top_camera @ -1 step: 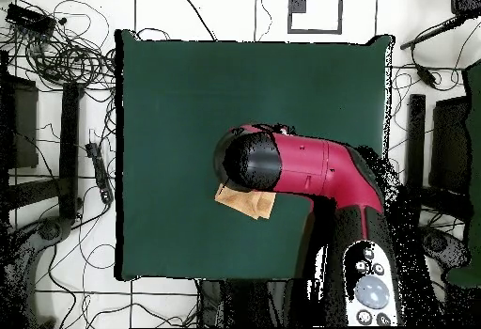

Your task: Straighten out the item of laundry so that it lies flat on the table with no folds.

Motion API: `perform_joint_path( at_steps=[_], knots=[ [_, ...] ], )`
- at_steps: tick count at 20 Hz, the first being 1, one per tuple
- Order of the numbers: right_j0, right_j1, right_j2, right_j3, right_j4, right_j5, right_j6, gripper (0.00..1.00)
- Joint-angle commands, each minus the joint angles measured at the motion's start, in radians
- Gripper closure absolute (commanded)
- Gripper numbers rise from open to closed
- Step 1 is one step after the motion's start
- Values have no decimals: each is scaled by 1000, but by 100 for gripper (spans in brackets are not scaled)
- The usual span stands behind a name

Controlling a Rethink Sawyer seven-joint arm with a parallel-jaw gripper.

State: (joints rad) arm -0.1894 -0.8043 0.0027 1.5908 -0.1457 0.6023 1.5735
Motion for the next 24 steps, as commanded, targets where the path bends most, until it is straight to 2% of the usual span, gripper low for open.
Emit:
perform_joint_path(
  at_steps=[1,24],
  knots=[
    [29,108,78,102,21,-22,143,0],
    [12,202,83,176,0,-231,159,0]
  ],
)
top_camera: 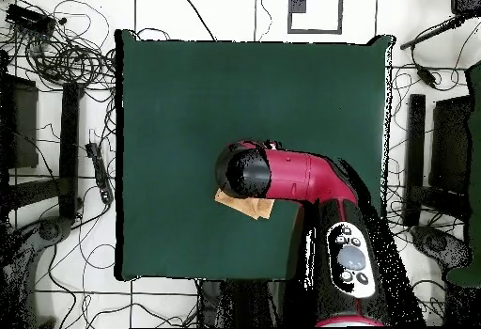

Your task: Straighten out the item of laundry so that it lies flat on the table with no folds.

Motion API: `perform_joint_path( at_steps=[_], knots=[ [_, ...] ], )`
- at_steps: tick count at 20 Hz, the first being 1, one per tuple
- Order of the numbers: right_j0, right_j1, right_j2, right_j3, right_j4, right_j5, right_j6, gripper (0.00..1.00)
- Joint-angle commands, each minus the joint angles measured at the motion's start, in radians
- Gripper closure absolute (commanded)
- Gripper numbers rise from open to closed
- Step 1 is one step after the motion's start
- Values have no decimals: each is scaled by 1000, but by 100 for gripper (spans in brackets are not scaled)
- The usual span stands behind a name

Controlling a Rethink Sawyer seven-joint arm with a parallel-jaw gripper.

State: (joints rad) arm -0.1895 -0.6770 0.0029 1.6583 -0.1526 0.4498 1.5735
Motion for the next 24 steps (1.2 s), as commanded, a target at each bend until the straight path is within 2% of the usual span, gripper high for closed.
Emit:
perform_joint_path(
  at_steps=[1,9,24],
  knots=[
    [10,77,84,114,6,-88,159,0],
    [-1,112,90,137,6,-167,167,0],
    [-15,141,103,140,20,-166,150,0]
  ],
)
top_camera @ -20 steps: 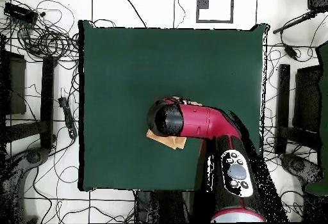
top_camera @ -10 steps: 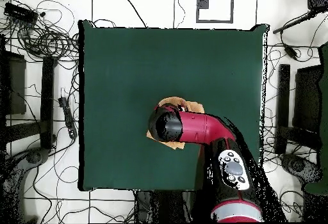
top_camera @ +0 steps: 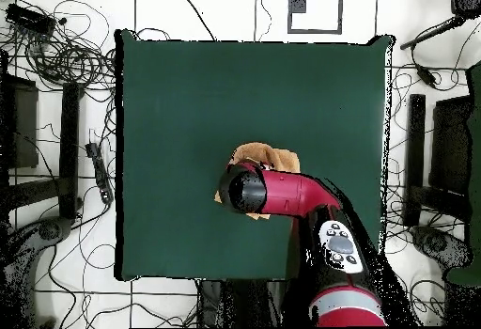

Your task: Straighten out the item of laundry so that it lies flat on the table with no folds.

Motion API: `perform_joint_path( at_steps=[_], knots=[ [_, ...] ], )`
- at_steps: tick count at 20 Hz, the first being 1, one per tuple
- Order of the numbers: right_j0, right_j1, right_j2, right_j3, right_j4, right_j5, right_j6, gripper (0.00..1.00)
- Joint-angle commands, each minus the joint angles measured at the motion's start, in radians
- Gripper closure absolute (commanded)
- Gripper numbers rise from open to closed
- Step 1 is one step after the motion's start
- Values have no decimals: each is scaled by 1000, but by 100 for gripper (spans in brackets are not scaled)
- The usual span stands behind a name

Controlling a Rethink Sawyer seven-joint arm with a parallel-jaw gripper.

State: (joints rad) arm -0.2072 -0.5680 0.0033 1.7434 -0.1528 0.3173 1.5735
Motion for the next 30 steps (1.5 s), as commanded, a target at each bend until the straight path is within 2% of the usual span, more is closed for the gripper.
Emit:
perform_joint_path(
  at_steps=[1,6,13,22,30],
  knots=[
    [3,42,103,53,19,-32,147,0],
    [2,84,99,50,16,-44,152,0],
    [6,83,90,64,29,-42,170,0],
    [19,86,81,0,28,119,104,0],
    [30,94,66,-31,46,156,122,0]
  ],
)
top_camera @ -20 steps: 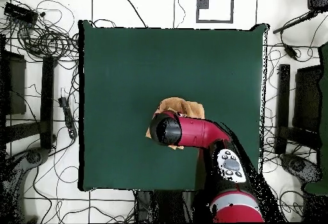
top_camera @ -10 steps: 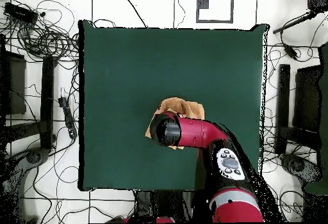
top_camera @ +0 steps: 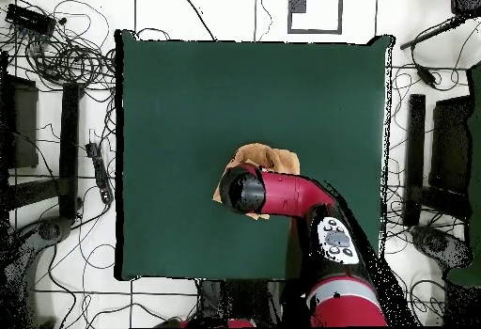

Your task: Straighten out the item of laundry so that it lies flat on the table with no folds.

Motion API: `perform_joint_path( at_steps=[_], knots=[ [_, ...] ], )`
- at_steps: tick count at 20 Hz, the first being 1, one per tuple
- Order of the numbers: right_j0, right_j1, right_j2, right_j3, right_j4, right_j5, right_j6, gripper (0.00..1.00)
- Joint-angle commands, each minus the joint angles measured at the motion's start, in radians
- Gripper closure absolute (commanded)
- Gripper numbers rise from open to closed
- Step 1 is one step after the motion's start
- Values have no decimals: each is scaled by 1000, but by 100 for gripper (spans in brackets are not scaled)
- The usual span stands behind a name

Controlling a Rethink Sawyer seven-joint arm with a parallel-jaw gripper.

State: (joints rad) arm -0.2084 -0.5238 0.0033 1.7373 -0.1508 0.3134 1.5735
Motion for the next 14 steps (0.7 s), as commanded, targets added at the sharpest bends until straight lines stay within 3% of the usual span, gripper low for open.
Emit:
perform_joint_path(
  at_steps=[1,9,14],
  knots=[
    [30,48,67,-25,43,153,123,0],
    [-20,-17,102,62,35,67,127,0],
    [-17,-5,107,31,47,75,136,0]
  ],
)
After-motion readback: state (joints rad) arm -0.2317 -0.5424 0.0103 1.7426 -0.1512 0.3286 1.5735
